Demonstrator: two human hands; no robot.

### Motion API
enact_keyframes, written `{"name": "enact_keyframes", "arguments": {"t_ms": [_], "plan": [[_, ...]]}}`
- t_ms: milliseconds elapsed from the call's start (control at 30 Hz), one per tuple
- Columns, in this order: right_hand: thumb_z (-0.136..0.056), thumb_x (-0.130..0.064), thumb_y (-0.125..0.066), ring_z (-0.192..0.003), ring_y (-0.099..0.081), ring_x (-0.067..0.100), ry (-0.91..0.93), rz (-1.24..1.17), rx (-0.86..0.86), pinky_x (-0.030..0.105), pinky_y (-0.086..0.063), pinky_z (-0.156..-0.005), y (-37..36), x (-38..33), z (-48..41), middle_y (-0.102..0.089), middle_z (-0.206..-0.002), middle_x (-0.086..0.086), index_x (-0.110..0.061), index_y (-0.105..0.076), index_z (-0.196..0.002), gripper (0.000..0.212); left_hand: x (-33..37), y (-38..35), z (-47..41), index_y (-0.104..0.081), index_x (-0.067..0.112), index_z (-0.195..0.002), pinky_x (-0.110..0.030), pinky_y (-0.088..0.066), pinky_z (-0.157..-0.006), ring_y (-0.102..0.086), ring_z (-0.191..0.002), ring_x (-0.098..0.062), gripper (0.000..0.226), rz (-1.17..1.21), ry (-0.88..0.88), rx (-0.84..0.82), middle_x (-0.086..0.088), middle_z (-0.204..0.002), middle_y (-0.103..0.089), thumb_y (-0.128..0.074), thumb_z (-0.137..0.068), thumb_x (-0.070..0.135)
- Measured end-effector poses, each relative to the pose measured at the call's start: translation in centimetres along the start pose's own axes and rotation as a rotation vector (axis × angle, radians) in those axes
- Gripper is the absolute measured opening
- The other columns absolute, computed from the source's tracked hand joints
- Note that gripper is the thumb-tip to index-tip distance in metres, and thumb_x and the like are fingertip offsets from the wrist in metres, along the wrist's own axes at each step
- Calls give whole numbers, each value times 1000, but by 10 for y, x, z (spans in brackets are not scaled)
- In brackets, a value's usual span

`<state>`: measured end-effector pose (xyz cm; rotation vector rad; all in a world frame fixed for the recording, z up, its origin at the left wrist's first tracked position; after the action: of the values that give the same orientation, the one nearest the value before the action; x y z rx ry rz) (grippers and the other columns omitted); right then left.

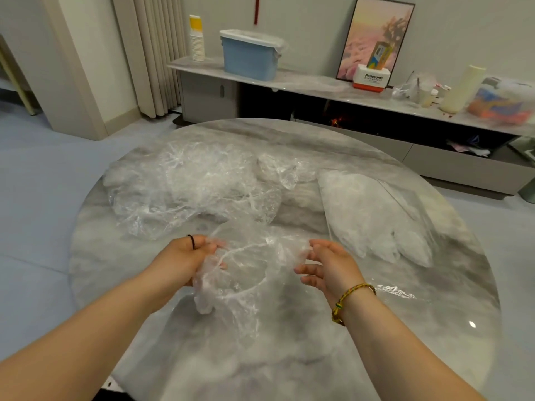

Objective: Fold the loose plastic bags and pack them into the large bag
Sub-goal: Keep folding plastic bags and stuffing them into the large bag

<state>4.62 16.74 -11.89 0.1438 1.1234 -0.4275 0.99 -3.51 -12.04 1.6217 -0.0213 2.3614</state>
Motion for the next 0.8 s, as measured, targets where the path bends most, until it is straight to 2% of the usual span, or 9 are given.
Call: {"name": "enact_keyframes", "arguments": {"t_ms": [67,167,233,333,467,533,633,733,800], "plan": [[-97,-17,-42,-56,-53,16,47,142,29,20,-44,-40,-3,3,0,-51,-80,2,-11,-43,-102,8,-3,0,-3,-62,15,-102,-12,-40,-36,-52,-53,-12,19,-119,-31,88,-1,-66,-60,-45,-96,12],[-93,-28,-50,-79,-55,16,122,353,11,29,-51,-65,-13,11,8,-50,-101,-2,-18,-37,-118,30,-11,1,-7,-55,11,-116,-13,-38,-34,-47,-51,-15,23,-249,-62,150,-2,-65,-55,-49,-94,16],[-90,-31,-55,-108,-49,17,210,568,0,29,-43,-89,-18,20,14,-40,-125,-1,-19,-33,-132,49,-15,2,-9,-51,12,-123,-15,-40,-42,-50,-58,-12,31,-293,-47,158,-1,-71,-56,-50,-94,21],[-88,-34,-58,-130,-35,18,324,765,-41,27,-33,-106,-22,32,18,-22,-143,-3,-19,-25,-140,64,-20,5,-13,-45,14,-130,-24,-44,-64,-52,-73,-10,43,-306,3,137,4,-79,-54,-49,-92,34],[-89,-27,-57,-124,-39,13,331,905,-111,13,-32,-93,-27,45,19,-18,-145,-3,-20,-21,-142,64,-21,5,-9,-31,20,-139,-21,-47,-60,-57,-71,-13,66,-301,50,61,-1,-87,-58,-62,-83,39],[-90,-16,-53,-95,-49,10,343,934,-144,7,-37,-73,-29,50,17,-20,-144,-3,-22,-22,-141,60,-22,3,-6,-26,19,-141,-16,-46,-50,-55,-61,-13,74,-341,48,19,1,-80,-55,-68,-81,24],[-90,0,-43,-62,-38,-1,373,941,-164,3,-33,-54,-29,54,11,-31,-137,-1,-23,-26,-140,57,-25,5,-7,-26,17,-141,-19,-44,-49,-50,-59,-15,68,-339,40,6,-3,-75,-51,-61,-84,4],[-88,7,-36,-68,-41,2,430,992,-128,7,-34,-58,-22,51,5,-36,-133,0,-22,-29,-139,59,-27,10,-10,-34,16,-137,-23,-47,-50,-48,-61,-19,55,-293,35,35,-6,-76,-48,-50,-88,-4],[-88,10,-34,-85,-49,14,464,1077,-93,12,-33,-66,-14,47,-2,-36,-135,1,-19,-29,-140,60,-28,12,-11,-39,13,-134,-18,-49,-43,-47,-59,-19,49,-247,46,37,-7,-76,-47,-45,-89,-7]]}}
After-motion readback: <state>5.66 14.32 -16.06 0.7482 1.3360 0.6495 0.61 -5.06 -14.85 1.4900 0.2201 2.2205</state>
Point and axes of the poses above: each hand's wrist, its own z-axis away from the middle knuckle, its own y-axis out of the back of the hand, x = y × z, the point moved 2 cm from there along -z, towards the middle knuckle
